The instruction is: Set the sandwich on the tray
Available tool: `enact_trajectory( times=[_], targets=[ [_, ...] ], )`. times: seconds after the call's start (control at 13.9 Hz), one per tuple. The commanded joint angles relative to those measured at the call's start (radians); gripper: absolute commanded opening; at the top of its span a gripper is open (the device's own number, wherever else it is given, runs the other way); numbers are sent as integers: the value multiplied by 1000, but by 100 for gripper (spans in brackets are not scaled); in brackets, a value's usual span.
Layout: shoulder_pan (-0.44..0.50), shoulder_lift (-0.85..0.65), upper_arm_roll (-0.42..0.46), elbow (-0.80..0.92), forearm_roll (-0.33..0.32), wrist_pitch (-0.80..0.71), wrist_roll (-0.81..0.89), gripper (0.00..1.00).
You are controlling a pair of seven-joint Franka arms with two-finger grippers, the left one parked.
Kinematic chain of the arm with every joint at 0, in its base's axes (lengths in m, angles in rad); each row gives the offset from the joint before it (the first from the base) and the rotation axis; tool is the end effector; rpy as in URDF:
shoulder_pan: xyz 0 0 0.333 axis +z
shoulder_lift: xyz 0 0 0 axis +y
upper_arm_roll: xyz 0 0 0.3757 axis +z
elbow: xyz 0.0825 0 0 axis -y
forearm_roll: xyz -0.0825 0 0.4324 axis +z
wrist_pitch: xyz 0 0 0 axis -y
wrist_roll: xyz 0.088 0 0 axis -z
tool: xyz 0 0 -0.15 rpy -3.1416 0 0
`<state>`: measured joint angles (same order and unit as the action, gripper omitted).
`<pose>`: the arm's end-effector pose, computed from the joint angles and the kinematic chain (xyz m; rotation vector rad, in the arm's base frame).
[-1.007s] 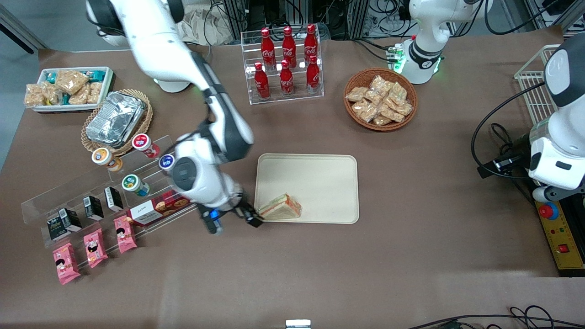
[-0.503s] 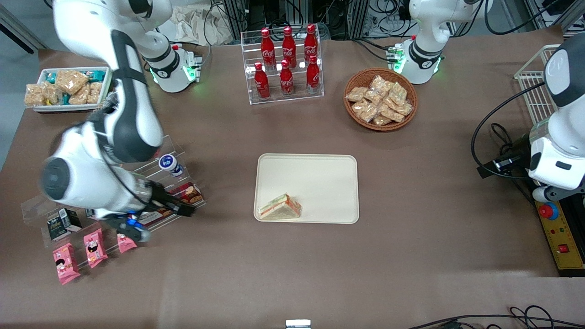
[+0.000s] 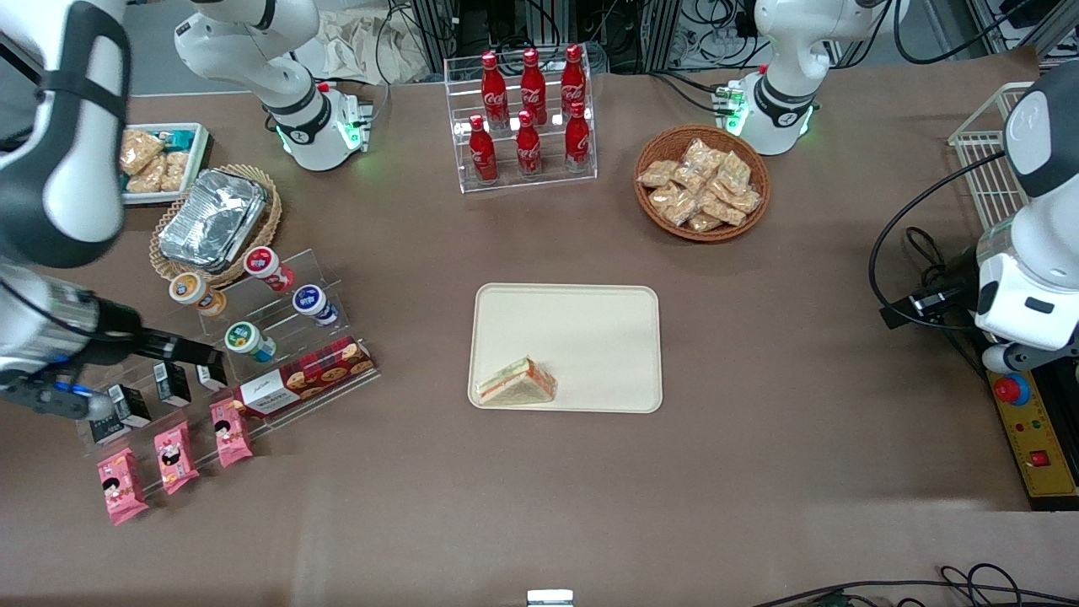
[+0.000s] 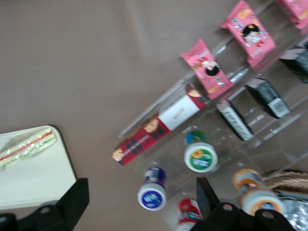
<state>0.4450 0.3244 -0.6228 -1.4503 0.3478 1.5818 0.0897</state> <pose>0.6921 -0.0169 0.5276 -2.9421 0.4176 0.1864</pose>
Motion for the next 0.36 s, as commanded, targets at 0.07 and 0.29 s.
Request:
enact_trajectory(
  times=[0.07, 0.29],
  targets=[
    [-209, -30, 206, 16, -74, -42, -22, 99],
    [-403, -45, 479, 21, -220, -42, -21, 99]
  ],
)
